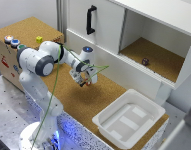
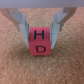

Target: Take the pink block and rotate it left

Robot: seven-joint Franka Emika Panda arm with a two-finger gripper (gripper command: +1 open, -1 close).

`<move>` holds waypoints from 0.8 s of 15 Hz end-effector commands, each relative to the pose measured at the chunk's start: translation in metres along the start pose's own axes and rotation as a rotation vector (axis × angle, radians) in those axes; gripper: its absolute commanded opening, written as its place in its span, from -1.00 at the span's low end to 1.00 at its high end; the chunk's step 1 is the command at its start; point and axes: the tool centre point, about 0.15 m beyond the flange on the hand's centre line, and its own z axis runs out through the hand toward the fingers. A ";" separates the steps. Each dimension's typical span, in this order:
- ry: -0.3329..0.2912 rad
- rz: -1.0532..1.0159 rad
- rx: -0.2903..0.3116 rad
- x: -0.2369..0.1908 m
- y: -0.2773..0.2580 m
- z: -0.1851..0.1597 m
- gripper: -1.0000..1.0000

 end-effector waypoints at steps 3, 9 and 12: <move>-0.113 -0.648 0.059 -0.002 0.003 -0.017 -1.00; -0.143 -1.394 0.084 -0.032 -0.017 -0.016 -1.00; -0.140 -1.630 0.016 -0.044 -0.027 -0.004 -1.00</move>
